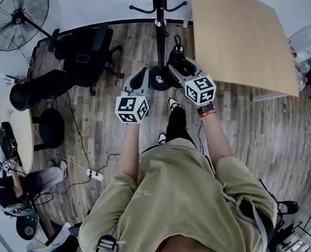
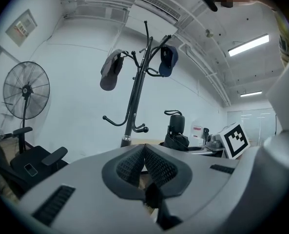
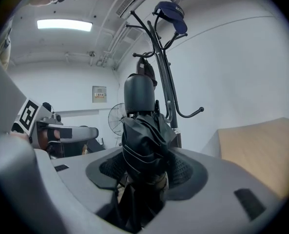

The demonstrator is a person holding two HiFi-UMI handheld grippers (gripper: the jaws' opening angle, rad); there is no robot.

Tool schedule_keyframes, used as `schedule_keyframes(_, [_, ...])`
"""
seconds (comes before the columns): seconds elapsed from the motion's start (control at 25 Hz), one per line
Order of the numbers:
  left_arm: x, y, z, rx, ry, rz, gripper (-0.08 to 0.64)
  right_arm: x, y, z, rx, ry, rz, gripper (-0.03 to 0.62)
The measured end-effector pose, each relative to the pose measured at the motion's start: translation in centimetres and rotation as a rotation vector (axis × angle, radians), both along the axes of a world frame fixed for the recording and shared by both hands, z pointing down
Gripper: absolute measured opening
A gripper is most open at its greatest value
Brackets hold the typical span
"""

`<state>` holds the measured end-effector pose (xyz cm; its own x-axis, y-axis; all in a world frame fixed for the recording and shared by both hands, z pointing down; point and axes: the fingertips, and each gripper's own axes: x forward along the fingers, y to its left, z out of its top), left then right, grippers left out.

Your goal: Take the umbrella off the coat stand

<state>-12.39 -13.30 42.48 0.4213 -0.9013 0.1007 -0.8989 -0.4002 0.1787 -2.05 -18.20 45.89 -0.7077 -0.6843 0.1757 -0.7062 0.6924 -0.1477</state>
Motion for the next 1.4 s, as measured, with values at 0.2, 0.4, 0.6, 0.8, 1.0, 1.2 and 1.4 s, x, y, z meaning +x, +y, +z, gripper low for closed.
schedule_keyframes(0.2, [-0.8,1.2,-1.1,0.009,-0.009,0.007,0.023,0.9,1.5,-1.4,0.025,0.029,0.08,0.247])
schedule_keyframes(0.4, [-1.4,2.2,-2.3,0.035,-0.043,-0.017,0.023,1.8,2.6,-2.9,0.068,0.065,0.163,0.247])
schedule_keyframes(0.6, [-1.6,3.3,-3.5,0.072,-0.078,-0.053,0.023,3.4,4.0,-4.1,0.077,0.037,0.253,0.247])
schedule_keyframes(0.8, [-1.4,4.2,-4.7,0.109,-0.108,-0.084,0.023,5.1,5.7,-5.6,0.115,0.045,0.385,0.247])
schedule_keyframes(1.0, [-1.2,4.8,-5.0,0.123,-0.116,-0.1,0.023,5.1,6.9,-5.9,0.133,0.07,0.408,0.247])
schedule_keyframes(1.2, [-0.2,5.5,-5.0,0.12,-0.115,-0.101,0.023,5.9,7.8,-5.7,0.117,0.064,0.418,0.245])
schedule_keyframes(1.4, [-0.1,5.8,-4.9,0.112,-0.112,-0.118,0.023,6.5,8.0,-5.9,0.12,0.07,0.415,0.245])
